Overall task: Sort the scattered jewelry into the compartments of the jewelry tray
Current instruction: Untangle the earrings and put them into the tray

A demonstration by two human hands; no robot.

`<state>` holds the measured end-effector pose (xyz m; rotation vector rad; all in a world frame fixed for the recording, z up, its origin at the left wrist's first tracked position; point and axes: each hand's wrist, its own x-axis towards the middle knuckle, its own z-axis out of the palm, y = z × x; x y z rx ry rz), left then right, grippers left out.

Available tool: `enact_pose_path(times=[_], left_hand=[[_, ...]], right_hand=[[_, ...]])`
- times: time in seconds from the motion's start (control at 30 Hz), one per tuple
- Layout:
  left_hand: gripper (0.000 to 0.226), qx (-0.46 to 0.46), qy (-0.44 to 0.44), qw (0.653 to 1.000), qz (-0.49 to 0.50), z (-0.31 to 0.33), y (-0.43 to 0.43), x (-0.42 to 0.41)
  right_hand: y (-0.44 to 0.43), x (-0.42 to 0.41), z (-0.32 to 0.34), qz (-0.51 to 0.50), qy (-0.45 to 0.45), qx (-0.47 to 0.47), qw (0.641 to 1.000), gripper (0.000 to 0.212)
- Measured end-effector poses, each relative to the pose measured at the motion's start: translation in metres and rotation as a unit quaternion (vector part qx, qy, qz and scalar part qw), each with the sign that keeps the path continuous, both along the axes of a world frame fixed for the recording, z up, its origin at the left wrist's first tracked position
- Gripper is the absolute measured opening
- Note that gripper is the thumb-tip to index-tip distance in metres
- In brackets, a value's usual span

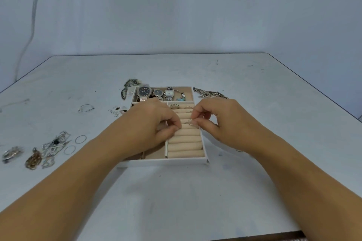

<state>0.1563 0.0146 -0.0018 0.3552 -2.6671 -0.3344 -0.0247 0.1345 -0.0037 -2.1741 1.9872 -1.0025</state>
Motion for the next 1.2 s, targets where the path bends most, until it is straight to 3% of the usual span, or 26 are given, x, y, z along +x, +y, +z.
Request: enact_pose_path(times=[0.17, 0.27, 0.43, 0.57, 0.73, 1.2], left_hand=[[0.025, 0.024, -0.005, 1.000, 0.016, -0.001, -0.003, 0.005], [0.045, 0.008, -0.015, 0.999, 0.031, -0.002, -0.007, 0.021], [0.078, -0.021, -0.114, 0.993, 0.015, 0.000, -0.002, 0.041], [0.093, -0.004, -0.157, 0.985, 0.070, -0.008, 0.008, 0.044], [0.093, 0.002, -0.126, 0.986, 0.105, -0.019, 0.016, 0.042], [0.077, 0.004, -0.063, 0.995, 0.081, -0.022, 0.014, 0.045]], right_hand=[[0.003, -0.001, 0.000, -0.004, 0.000, -0.003, 1.000, 0.003], [0.004, -0.002, 0.001, -0.006, 0.002, 0.003, 1.000, 0.002], [0.003, 0.001, 0.001, -0.005, 0.004, 0.024, 1.000, 0.001], [0.001, 0.004, 0.001, 0.006, 0.013, 0.027, 1.000, 0.003], [0.001, 0.007, -0.001, 0.022, 0.005, 0.020, 1.000, 0.003], [-0.003, 0.010, -0.004, 0.002, 0.031, 0.041, 0.999, 0.003]])
